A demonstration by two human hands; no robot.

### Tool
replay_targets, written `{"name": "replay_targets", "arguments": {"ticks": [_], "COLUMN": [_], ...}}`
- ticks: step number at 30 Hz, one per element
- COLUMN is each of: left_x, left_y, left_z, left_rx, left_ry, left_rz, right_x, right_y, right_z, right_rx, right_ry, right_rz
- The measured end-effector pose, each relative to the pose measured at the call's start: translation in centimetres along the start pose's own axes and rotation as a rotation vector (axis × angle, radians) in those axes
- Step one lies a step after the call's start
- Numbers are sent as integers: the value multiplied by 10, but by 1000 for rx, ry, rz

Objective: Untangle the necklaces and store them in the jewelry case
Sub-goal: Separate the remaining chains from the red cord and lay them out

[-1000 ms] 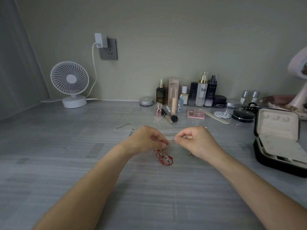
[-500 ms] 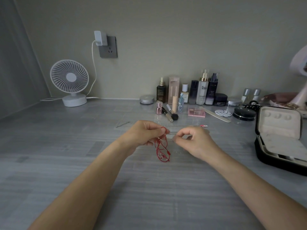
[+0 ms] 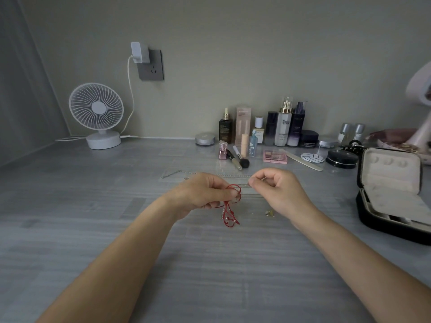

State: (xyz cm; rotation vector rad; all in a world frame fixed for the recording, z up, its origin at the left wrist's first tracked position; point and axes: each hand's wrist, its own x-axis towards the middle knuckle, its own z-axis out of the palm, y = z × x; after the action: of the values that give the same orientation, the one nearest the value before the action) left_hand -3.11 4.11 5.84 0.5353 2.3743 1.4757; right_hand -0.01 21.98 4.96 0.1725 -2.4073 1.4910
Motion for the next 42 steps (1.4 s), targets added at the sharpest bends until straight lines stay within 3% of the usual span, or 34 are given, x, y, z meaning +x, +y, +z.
{"name": "replay_targets", "arguments": {"ticks": [6,15,24,32,42], "left_x": [2,2,5,6,8], "left_y": [-1,1,-1,0,-2], "left_z": [-1,2,2,0,-3], "left_rx": [10,-5,-2,-75,-125], "left_ry": [30,55,77,201,199], "left_rz": [-9,27,62,65,30], "right_x": [0,-1,-2,-1,1], "right_y": [0,6,6,9,9], "right_z": [-4,6,8,8,4], "right_rx": [-5,-54,23,-30,-88], "right_ry": [20,-193,-230,-245,-246], "right_rz": [30,5,-25,-16,23]}}
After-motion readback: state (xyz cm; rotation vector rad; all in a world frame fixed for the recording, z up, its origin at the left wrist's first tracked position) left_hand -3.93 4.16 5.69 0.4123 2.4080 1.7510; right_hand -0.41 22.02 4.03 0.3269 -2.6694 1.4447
